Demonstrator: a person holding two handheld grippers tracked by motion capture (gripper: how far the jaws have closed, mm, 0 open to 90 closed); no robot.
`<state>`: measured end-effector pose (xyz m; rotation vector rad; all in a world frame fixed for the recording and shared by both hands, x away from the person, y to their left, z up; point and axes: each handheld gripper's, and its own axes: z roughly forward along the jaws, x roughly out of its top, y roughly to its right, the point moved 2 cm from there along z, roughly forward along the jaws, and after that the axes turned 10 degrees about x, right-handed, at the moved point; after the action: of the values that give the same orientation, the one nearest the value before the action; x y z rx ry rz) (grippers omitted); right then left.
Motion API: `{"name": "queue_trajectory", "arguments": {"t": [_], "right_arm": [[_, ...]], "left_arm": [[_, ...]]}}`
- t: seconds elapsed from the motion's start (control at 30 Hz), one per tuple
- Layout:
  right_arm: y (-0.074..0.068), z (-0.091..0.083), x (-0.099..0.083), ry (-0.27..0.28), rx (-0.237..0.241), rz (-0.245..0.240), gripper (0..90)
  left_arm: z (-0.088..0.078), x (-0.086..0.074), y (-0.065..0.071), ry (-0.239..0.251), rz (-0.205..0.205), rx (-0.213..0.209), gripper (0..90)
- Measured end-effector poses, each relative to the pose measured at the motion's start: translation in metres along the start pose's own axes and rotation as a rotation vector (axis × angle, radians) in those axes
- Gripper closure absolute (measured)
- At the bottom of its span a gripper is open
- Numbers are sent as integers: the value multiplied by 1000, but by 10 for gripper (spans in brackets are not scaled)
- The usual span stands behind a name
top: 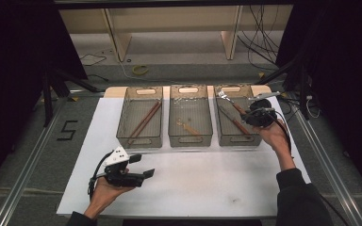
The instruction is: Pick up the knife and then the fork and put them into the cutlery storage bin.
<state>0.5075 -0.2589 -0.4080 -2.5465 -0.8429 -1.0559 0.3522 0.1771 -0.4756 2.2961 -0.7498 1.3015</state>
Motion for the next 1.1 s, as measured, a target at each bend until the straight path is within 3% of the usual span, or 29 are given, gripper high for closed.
{"name": "queue_trajectory", "arguments": {"t": [0.57,0.87,1.1], "right_arm": [[4,16,4,-75,-36,14,757],[5,22,1,-111,-25,33,752],[8,18,2,-82,-26,57,604]], "left_arm": [[-1,0,1,9,-1,0,198],[1,0,3,1,6,-6,199],[1,0,3,-1,8,-8,197]]}}
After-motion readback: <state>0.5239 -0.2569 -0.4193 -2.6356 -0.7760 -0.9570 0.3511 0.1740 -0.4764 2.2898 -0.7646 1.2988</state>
